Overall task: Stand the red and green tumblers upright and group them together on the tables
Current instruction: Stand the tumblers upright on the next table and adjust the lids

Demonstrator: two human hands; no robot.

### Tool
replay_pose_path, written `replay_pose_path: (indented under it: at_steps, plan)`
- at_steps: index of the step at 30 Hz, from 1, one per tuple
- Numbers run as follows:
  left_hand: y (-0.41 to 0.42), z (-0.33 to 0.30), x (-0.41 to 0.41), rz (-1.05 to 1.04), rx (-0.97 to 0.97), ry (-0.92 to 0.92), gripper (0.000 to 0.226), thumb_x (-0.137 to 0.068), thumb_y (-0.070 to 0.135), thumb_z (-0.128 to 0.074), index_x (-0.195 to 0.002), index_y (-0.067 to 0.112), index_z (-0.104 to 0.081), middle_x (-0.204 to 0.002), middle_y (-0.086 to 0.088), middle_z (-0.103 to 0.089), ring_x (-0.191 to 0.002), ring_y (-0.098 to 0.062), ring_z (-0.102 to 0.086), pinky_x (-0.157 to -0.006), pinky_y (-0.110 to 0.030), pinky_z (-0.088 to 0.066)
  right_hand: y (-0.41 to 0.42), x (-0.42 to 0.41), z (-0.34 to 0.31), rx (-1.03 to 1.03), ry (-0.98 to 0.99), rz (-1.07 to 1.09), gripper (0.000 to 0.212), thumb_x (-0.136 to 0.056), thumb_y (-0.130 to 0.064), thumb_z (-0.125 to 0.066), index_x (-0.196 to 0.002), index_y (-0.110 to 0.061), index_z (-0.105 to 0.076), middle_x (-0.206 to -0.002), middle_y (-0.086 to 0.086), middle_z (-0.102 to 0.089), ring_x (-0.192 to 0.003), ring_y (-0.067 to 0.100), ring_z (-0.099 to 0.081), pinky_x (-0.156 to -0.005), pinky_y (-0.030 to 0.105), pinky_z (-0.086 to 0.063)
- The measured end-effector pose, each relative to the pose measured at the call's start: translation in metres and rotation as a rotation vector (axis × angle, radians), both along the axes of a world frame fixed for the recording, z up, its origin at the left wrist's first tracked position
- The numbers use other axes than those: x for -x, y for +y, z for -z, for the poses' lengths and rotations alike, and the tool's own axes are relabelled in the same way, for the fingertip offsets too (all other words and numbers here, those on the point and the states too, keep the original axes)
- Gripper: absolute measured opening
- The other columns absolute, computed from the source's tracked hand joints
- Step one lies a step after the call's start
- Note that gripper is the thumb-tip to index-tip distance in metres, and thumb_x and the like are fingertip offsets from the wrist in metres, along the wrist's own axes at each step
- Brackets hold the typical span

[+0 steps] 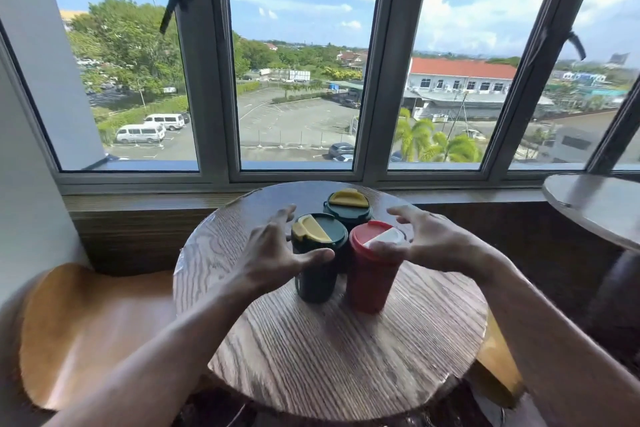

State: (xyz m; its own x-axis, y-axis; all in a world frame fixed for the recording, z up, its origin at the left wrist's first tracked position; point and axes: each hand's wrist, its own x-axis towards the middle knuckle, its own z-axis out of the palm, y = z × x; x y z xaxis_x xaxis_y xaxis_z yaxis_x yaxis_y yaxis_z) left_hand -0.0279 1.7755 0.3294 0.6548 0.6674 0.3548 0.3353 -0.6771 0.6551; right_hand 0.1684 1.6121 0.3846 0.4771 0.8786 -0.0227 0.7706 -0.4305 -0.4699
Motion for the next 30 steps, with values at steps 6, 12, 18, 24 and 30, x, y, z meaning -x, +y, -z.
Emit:
replay_pose_path:
  at_steps: [6,12,18,24,30]
  plan:
    - [-0.003,-0.004,-0.003,-0.01,0.049,-0.01,0.084,-0.056,0.057,-0.082,-0.125,0.014,-0.058,-0.112,-0.001,-0.069,-0.087,-0.005,-0.061,-0.064,0.001,-0.036,-0.012,0.008,0.021,-0.144,0.022,-0.025,0.08,-0.065,-0.046,-0.085,-0.134,-0.031,-0.049,-0.107,-0.016,-0.061,-0.091,-0.002,-0.056,-0.074,0.002,-0.038]
    - [-0.005,-0.003,-0.001,-0.028,0.045,-0.015,0.09,-0.057,0.06,-0.08,-0.13,0.014,-0.054,-0.122,-0.003,-0.066,-0.093,-0.004,-0.057,-0.072,-0.006,-0.038,-0.008,-0.002,0.025,-0.153,0.101,-0.038,0.093,-0.062,-0.045,-0.088,-0.142,-0.025,-0.044,-0.125,-0.008,-0.063,-0.103,0.006,-0.063,-0.091,0.015,-0.045]
    - [-0.004,-0.002,-0.001,-0.051,0.061,-0.004,0.098,-0.055,0.066,-0.077,-0.134,0.014,-0.051,-0.125,-0.005,-0.065,-0.103,-0.01,-0.06,-0.082,-0.017,-0.04,-0.006,-0.003,0.02,-0.11,0.164,-0.089,0.096,-0.068,-0.039,-0.085,-0.148,-0.02,-0.035,-0.134,-0.005,-0.056,-0.101,-0.001,-0.057,-0.085,0.007,-0.038]
    - [-0.005,-0.003,-0.001,-0.017,0.063,0.001,0.089,-0.06,0.06,-0.078,-0.132,0.014,-0.052,-0.121,-0.004,-0.066,-0.095,-0.007,-0.057,-0.078,-0.016,-0.04,-0.007,-0.002,0.022,-0.128,0.142,-0.093,0.097,-0.069,-0.044,-0.083,-0.149,-0.026,-0.032,-0.133,-0.011,-0.054,-0.106,0.002,-0.055,-0.084,0.008,-0.036]
    - [-0.005,-0.002,0.0,-0.004,0.045,-0.009,0.105,-0.055,0.069,-0.074,-0.139,0.014,-0.043,-0.134,-0.008,-0.058,-0.104,-0.015,-0.064,-0.086,-0.027,-0.052,-0.008,0.003,0.021,-0.192,0.066,-0.078,0.096,-0.068,-0.047,-0.082,-0.148,-0.025,-0.034,-0.142,-0.005,-0.051,-0.111,0.0,-0.047,-0.089,0.013,-0.031]
